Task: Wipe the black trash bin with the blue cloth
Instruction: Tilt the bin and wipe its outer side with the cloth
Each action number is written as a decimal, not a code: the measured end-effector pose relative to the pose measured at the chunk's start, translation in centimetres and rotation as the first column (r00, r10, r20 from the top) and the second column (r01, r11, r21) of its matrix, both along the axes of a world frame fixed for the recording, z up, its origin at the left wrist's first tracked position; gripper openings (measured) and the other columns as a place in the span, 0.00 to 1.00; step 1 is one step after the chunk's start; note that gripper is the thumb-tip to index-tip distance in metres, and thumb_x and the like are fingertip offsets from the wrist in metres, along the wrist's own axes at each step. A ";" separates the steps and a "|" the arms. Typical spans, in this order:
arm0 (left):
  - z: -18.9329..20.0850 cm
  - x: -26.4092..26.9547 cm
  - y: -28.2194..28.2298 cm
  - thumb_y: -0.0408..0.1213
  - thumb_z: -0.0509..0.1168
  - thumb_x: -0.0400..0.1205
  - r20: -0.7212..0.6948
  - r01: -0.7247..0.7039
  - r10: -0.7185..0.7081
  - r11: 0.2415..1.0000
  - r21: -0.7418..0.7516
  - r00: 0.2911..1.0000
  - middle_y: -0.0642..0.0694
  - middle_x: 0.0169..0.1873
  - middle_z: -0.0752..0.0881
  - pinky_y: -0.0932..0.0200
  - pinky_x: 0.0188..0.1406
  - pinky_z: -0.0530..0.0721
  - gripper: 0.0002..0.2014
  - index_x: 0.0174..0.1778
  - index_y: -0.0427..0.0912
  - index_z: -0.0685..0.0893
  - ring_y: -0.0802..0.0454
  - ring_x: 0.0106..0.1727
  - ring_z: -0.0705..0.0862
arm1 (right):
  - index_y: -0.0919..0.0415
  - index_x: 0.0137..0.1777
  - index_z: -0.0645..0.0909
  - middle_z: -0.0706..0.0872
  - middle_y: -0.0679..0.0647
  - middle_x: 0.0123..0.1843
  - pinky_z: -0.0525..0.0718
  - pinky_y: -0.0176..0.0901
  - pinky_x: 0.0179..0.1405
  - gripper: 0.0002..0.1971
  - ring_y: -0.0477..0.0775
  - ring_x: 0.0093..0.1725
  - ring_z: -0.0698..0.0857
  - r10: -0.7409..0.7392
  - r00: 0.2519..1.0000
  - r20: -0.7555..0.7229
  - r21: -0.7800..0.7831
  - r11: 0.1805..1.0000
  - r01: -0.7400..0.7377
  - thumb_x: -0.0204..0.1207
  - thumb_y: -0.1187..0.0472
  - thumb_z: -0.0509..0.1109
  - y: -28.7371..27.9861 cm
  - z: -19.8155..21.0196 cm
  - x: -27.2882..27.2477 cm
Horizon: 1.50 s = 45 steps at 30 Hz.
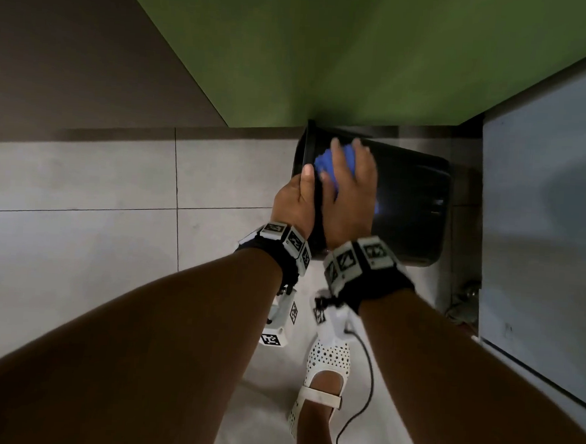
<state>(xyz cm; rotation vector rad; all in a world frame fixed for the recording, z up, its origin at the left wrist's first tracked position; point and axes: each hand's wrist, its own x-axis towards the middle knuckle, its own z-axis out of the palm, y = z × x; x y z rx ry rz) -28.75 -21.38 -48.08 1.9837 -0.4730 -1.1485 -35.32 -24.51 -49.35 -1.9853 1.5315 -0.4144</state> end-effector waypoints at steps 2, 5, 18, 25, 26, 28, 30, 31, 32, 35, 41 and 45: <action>-0.4 -0.1 0.0 0.48 0.47 0.87 0.029 0.001 -0.001 1.000 -0.006 1.000 0.34 0.53 0.87 0.48 0.61 0.82 0.25 0.55 0.33 0.83 0.40 0.56 0.84 | 0.59 0.76 0.67 0.64 0.67 0.78 0.59 0.53 0.78 0.22 0.65 0.78 0.61 -0.073 0.997 0.022 -0.003 0.997 0.073 0.81 0.59 0.60 -2.7 -0.2 0.0; -0.7 0.0 0.0 0.49 0.47 0.87 0.049 0.016 -0.016 1.000 0.012 0.999 0.34 0.54 0.87 0.47 0.62 0.82 0.25 0.57 0.33 0.83 0.39 0.58 0.84 | 0.60 0.75 0.69 0.66 0.69 0.76 0.63 0.56 0.76 0.22 0.67 0.76 0.64 -0.151 0.987 0.050 0.004 0.988 0.151 0.80 0.60 0.62 -4.1 -0.3 0.7; -0.8 0.0 -0.3 0.52 0.47 0.86 0.022 -0.003 0.002 0.999 0.038 1.000 0.42 0.44 0.84 0.55 0.59 0.80 0.26 0.50 0.34 0.83 0.46 0.51 0.82 | 0.55 0.78 0.62 0.60 0.60 0.80 0.59 0.54 0.79 0.25 0.60 0.79 0.59 -0.337 0.937 -0.091 0.018 0.940 0.339 0.82 0.57 0.59 -3.1 -1.0 -9.7; -0.8 0.0 0.0 0.52 0.46 0.86 0.068 0.020 -0.023 0.999 0.045 0.997 0.39 0.43 0.84 0.55 0.54 0.80 0.27 0.49 0.32 0.82 0.45 0.47 0.81 | 0.52 0.80 0.57 0.56 0.63 0.81 0.56 0.44 0.78 0.25 0.62 0.80 0.57 -0.580 0.800 -0.152 -0.014 0.811 0.585 0.83 0.56 0.57 -2.1 -1.6 -8.7; -0.9 0.0 -0.2 0.52 0.46 0.86 0.081 0.028 -0.031 0.998 0.047 0.996 0.38 0.42 0.83 0.56 0.51 0.79 0.27 0.46 0.32 0.81 0.45 0.45 0.80 | 0.52 0.79 0.59 0.56 0.62 0.81 0.53 0.39 0.78 0.25 0.61 0.80 0.56 -0.530 0.839 -0.120 -0.009 0.846 0.533 0.83 0.57 0.58 -1.1 -1.4 -7.4; -0.7 0.0 -0.2 0.49 0.47 0.87 0.114 0.045 -0.050 0.998 0.045 0.992 0.38 0.37 0.80 0.58 0.44 0.74 0.25 0.40 0.33 0.78 0.45 0.40 0.77 | 0.54 0.77 0.64 0.60 0.64 0.80 0.52 0.42 0.78 0.24 0.64 0.80 0.57 -0.304 0.950 -0.063 -0.029 0.952 0.303 0.82 0.59 0.59 1.1 -0.9 -4.2; -0.8 -0.1 0.3 0.48 0.47 0.87 0.128 0.048 -0.051 0.999 0.023 0.990 0.40 0.38 0.82 0.58 0.45 0.75 0.24 0.42 0.34 0.81 0.45 0.41 0.79 | 0.60 0.75 0.68 0.64 0.67 0.78 0.56 0.53 0.76 0.22 0.68 0.78 0.60 -0.038 0.999 -0.022 -0.060 0.998 0.037 0.81 0.58 0.58 2.1 -0.1 -1.4; -1.0 -0.2 0.6 0.48 0.47 0.87 0.125 0.044 -0.044 0.999 0.002 0.991 0.40 0.41 0.85 0.56 0.48 0.79 0.25 0.45 0.33 0.82 0.44 0.44 0.82 | 0.61 0.74 0.69 0.66 0.68 0.77 0.57 0.54 0.75 0.23 0.68 0.77 0.62 0.039 0.999 0.003 -0.063 0.997 -0.038 0.80 0.57 0.57 1.6 0.2 -0.6; -1.1 -0.2 0.8 0.49 0.47 0.87 0.120 0.043 -0.041 0.999 -0.009 0.992 0.38 0.44 0.87 0.53 0.52 0.81 0.25 0.48 0.33 0.83 0.42 0.48 0.84 | 0.62 0.73 0.71 0.67 0.68 0.76 0.59 0.54 0.75 0.22 0.68 0.76 0.63 0.082 0.996 0.026 -0.065 0.995 -0.080 0.80 0.57 0.57 0.7 0.2 -0.2; -1.3 -0.1 0.6 0.48 0.47 0.87 0.141 0.034 -0.033 0.999 -0.006 0.990 0.36 0.48 0.87 0.56 0.53 0.80 0.24 0.51 0.33 0.83 0.40 0.51 0.83 | 0.60 0.73 0.72 0.70 0.68 0.74 0.64 0.56 0.75 0.21 0.69 0.74 0.67 0.043 0.999 0.032 -0.109 0.993 -0.039 0.79 0.61 0.62 -2.8 -0.4 -1.2; -1.0 -0.1 0.5 0.49 0.46 0.87 0.173 0.060 -0.064 0.998 0.032 0.983 0.43 0.44 0.83 0.61 0.51 0.74 0.25 0.52 0.34 0.82 0.49 0.47 0.78 | 0.54 0.78 0.63 0.60 0.64 0.79 0.61 0.45 0.77 0.23 0.61 0.78 0.61 -0.530 0.846 -0.051 0.026 0.846 0.532 0.83 0.56 0.59 -5.9 -1.6 -8.3; -0.4 -0.2 0.5 0.49 0.47 0.87 0.152 0.082 -0.080 0.997 -0.005 0.985 0.44 0.42 0.82 0.58 0.48 0.76 0.22 0.52 0.35 0.79 0.49 0.44 0.79 | 0.59 0.77 0.63 0.62 0.69 0.77 0.65 0.54 0.75 0.24 0.66 0.77 0.63 -0.526 0.845 -0.094 -0.086 0.850 0.519 0.82 0.57 0.59 -4.4 -2.5 -9.5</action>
